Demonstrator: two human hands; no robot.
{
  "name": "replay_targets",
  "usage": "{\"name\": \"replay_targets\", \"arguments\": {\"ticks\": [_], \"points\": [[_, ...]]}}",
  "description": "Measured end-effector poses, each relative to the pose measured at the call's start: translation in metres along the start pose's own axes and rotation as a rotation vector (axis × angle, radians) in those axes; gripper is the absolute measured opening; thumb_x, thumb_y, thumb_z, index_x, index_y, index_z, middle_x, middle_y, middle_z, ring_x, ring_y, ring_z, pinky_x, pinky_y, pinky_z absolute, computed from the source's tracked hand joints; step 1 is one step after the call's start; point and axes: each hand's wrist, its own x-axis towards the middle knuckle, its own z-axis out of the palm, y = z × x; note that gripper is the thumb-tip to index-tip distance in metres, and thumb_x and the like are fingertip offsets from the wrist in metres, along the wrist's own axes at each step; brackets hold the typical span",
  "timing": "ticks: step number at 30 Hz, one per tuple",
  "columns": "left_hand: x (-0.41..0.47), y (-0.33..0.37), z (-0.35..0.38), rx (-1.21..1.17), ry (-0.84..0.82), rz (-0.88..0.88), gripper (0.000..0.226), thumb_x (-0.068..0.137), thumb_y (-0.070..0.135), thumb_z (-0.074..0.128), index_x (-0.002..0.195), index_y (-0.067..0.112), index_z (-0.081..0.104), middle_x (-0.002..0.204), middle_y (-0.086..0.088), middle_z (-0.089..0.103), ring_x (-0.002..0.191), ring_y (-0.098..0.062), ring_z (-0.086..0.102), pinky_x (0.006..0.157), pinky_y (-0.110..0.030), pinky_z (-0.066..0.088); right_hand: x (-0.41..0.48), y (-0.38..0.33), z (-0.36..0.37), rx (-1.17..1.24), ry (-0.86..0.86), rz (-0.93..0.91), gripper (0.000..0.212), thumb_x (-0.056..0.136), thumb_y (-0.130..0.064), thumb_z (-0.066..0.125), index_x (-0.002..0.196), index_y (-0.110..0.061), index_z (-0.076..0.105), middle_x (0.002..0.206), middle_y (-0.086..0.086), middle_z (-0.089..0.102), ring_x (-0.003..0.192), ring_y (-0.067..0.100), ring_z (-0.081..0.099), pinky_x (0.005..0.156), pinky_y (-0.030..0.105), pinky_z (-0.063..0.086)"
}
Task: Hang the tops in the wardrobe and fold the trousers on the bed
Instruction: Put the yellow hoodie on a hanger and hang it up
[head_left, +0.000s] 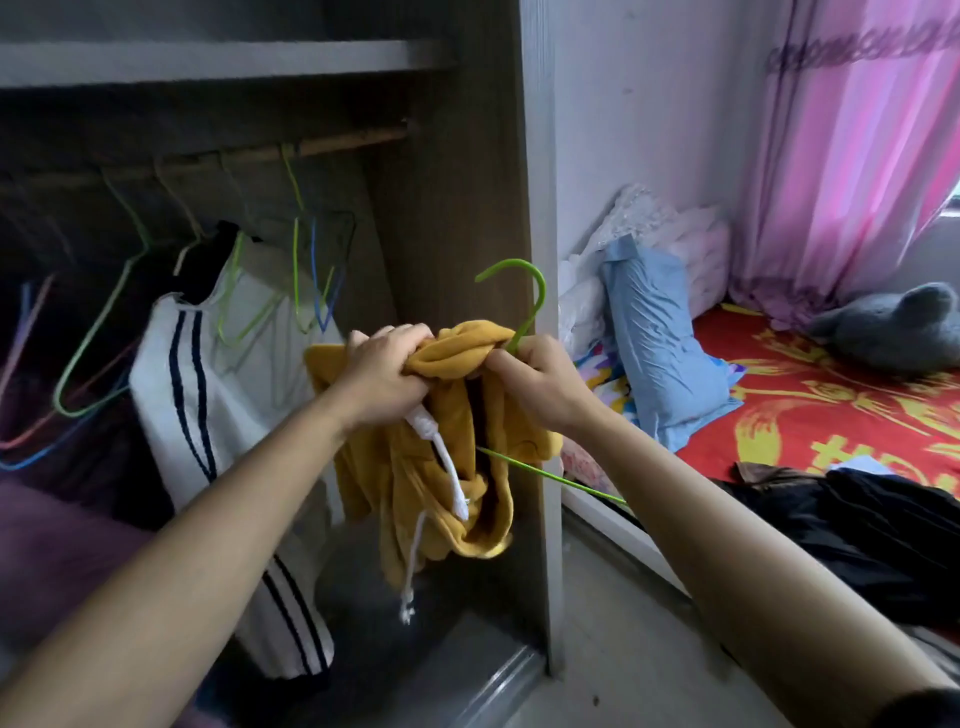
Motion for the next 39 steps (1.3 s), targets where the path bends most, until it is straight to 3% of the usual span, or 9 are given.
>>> {"name": "replay_targets", "arguments": {"ticks": [5, 10, 16, 19, 22, 25, 32, 36, 39], "points": [[0.004, 0.011, 0.035, -0.164, 0.015, -0.075, 0.018, 0.072, 0.032, 0.044, 0.079, 0.02, 0.055, 0.071, 0.008, 0.06, 0.074, -0.02, 0.057, 0.081, -0.04, 0.04, -0.012, 0.031, -0.003, -0.566, 0.305, -0.125, 0.038, 0.097, -0.047, 0.051, 0.065, -0.027, 0.049, 0.06, -0.013, 0.046, 0.053, 0.003, 0.046, 0.052, 0.019, 0.033], [0.01, -0.001, 0.058, -0.211, 0.096, -0.181, 0.007, 0.079, 0.025, 0.051, 0.072, 0.028, 0.048, 0.065, 0.007, 0.056, 0.062, -0.01, 0.054, 0.054, -0.026, 0.033, -0.054, 0.077, -0.005, -0.851, 0.634, -0.311, 0.038, 0.096, -0.052, 0.049, 0.121, -0.024, 0.056, 0.122, 0.004, 0.046, 0.112, 0.022, 0.048, 0.097, 0.033, 0.029], [0.01, -0.005, 0.059, -0.26, 0.137, -0.187, 0.013, 0.081, 0.027, 0.05, 0.07, 0.033, 0.052, 0.063, 0.01, 0.057, 0.061, -0.008, 0.056, 0.054, -0.023, 0.034, -0.099, 0.122, 0.007, -0.641, -0.107, -0.089, 0.056, 0.09, -0.074, 0.046, 0.127, -0.033, 0.051, 0.124, -0.013, 0.054, 0.112, 0.007, 0.051, 0.096, 0.037, 0.048], [0.011, 0.001, 0.06, -0.346, 0.143, -0.185, 0.011, 0.077, 0.03, 0.048, 0.069, 0.027, 0.054, 0.064, 0.007, 0.059, 0.063, -0.011, 0.058, 0.056, -0.024, 0.038, -0.1, 0.13, 0.026, -0.768, -0.185, -0.182, 0.062, 0.081, -0.083, 0.051, 0.119, -0.035, 0.05, 0.123, -0.012, 0.055, 0.121, 0.011, 0.047, 0.103, 0.033, 0.037], [0.012, 0.004, 0.061, -0.396, 0.163, -0.198, 0.015, 0.08, 0.029, 0.048, 0.069, 0.026, 0.056, 0.064, 0.006, 0.059, 0.063, -0.014, 0.06, 0.056, -0.024, 0.042, -0.092, 0.126, 0.036, -0.752, -0.233, -0.28, 0.028, 0.087, -0.059, 0.056, 0.093, -0.036, 0.042, 0.09, -0.014, 0.055, 0.09, 0.008, 0.053, 0.096, 0.038, 0.044], [0.009, -0.008, 0.061, -0.352, 0.213, -0.241, 0.017, 0.085, 0.015, 0.051, 0.071, 0.022, 0.057, 0.065, 0.005, 0.059, 0.064, -0.013, 0.057, 0.061, -0.026, 0.041, -0.092, 0.126, 0.022, -0.724, -0.129, -0.142, 0.034, 0.079, -0.058, 0.056, 0.091, -0.039, 0.03, 0.07, -0.019, 0.042, 0.068, 0.002, 0.043, 0.089, 0.037, 0.045], [0.0, -0.039, 0.051, -0.509, 0.158, -0.493, 0.027, 0.073, 0.021, 0.052, 0.079, 0.042, 0.068, 0.081, 0.009, 0.069, 0.083, -0.018, 0.064, 0.076, -0.035, 0.052, -0.087, 0.126, -0.005, -0.483, 0.271, 0.128, 0.091, 0.068, -0.052, 0.068, 0.142, -0.024, 0.023, 0.077, -0.013, 0.058, 0.077, 0.003, 0.053, 0.07, 0.021, 0.043], [-0.008, -0.047, 0.048, -0.547, 0.132, -0.5, 0.024, 0.073, 0.025, 0.05, 0.078, 0.041, 0.068, 0.072, 0.018, 0.068, 0.079, -0.016, 0.064, 0.063, -0.026, 0.047, -0.079, 0.11, -0.007, -0.054, 0.249, 0.136, 0.058, 0.087, -0.056, 0.049, 0.14, -0.036, 0.039, 0.088, -0.014, 0.058, 0.079, 0.0, 0.055, 0.075, 0.029, 0.046], [-0.01, -0.044, 0.05, -0.614, 0.105, -0.519, 0.023, 0.073, 0.027, 0.051, 0.072, 0.043, 0.068, 0.069, 0.018, 0.068, 0.077, -0.018, 0.066, 0.059, -0.025, 0.048, -0.068, 0.096, 0.002, 0.041, 0.461, 0.146, 0.03, 0.102, -0.058, 0.036, 0.103, -0.037, 0.057, 0.079, -0.018, 0.057, 0.073, 0.004, 0.055, 0.072, 0.03, 0.045]]}}
